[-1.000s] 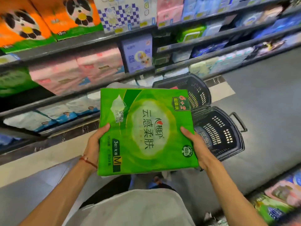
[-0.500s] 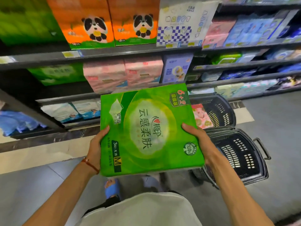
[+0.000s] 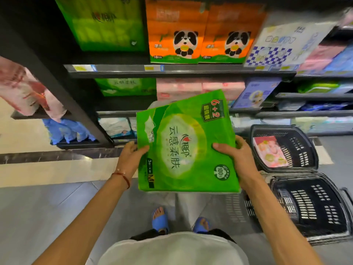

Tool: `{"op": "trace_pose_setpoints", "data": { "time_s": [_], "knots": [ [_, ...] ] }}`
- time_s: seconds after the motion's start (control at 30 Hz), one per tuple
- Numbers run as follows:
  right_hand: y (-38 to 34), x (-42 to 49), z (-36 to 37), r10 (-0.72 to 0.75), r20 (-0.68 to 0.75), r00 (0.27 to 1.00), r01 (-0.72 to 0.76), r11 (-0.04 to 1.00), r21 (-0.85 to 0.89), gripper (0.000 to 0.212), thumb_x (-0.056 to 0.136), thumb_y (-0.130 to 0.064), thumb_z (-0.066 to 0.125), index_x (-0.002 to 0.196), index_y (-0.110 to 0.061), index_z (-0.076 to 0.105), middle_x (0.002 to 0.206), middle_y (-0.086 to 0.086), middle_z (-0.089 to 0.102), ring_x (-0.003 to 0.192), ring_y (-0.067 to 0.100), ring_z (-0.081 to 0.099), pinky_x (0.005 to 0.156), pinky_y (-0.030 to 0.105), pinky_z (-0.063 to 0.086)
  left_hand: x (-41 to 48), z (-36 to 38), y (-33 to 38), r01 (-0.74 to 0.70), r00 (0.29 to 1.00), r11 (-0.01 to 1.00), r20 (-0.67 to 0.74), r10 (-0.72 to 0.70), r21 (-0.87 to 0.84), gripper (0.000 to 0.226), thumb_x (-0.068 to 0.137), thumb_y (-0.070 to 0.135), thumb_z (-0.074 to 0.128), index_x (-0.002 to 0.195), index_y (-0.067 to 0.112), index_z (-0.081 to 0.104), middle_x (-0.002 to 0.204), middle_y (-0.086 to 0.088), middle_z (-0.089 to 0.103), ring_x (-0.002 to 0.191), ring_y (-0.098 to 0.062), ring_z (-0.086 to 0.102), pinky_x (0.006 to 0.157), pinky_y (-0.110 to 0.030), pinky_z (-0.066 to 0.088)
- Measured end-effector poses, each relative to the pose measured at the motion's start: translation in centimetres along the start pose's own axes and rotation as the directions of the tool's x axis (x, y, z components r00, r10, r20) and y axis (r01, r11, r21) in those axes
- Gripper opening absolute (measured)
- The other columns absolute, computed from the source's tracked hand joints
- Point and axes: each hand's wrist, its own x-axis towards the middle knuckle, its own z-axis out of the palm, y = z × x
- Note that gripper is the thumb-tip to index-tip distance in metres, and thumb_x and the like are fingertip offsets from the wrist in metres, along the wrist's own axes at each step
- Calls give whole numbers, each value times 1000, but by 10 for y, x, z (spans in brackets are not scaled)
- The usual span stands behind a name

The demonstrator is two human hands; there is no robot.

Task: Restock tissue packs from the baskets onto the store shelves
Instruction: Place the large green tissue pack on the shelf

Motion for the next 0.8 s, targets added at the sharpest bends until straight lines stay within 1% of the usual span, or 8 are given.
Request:
{"op": "trace_pose_setpoints", "data": {
  "time_s": [0.1,0.17,0.27,0.33,0.43,0.5,0.7,0.8],
  "knots": [
    [-8,-4,35,-156,-53,986,128,930,-346,103,44,-44,103,134,-23,56,117,-3,77,103,22,76,91,44,61,-17,9,19,-157,984,984,73,163,-88,66,88,30,78,144,25,45,132,8,56,111,-3,59,91,-22,47],
    [-16,-7,54,-223,-29,974,164,790,-591,101,52,-47,102,138,-29,53,116,-14,69,104,12,67,90,31,49,-27,21,34,-60,957,989,275,96,-136,92,70,51,78,150,34,37,133,15,55,125,-11,56,102,-37,46],
    [-22,-8,72,-214,76,974,196,629,-752,98,63,-47,99,144,-33,46,115,-16,58,101,10,53,85,28,37,-30,40,53,88,915,981,403,-9,-176,91,53,64,80,137,44,49,126,20,65,124,-21,58,100,-46,46],
    [-20,-4,75,-158,150,976,215,612,-761,99,65,-48,98,146,-33,43,118,-17,59,104,10,57,91,32,43,-27,50,56,65,922,982,387,9,-178,85,57,63,84,135,43,54,124,18,71,116,-19,67,93,-44,50],
    [-15,3,68,-63,268,961,230,716,-659,99,62,-48,99,145,-33,47,125,-17,68,112,8,68,102,38,55,-27,61,51,7,959,953,272,79,-301,44,84,29,79,125,26,63,99,14,78,82,-5,75,60,-23,56],
    [-12,5,61,-31,344,939,242,769,-591,86,73,-36,97,146,-30,51,125,-12,71,111,2,69,99,32,57,-23,64,44,-32,976,948,194,97,-318,33,90,14,74,121,19,65,97,8,79,77,-4,75,55,-18,55],
    [-13,9,51,16,460,888,210,875,-437,63,93,0,72,152,-15,55,140,6,66,112,-5,67,87,13,54,-4,78,25,-91,996,963,3,95,-252,92,57,42,100,133,12,58,116,-2,77,103,-22,75,90,-48,61],
    [-16,16,45,62,475,878,140,915,-378,68,80,-9,64,146,-22,60,145,9,62,128,17,63,89,16,53,6,88,10,-97,992,969,-95,77,-228,104,44,56,102,131,22,58,115,4,76,105,-22,74,93,-51,59]
  ]
}}
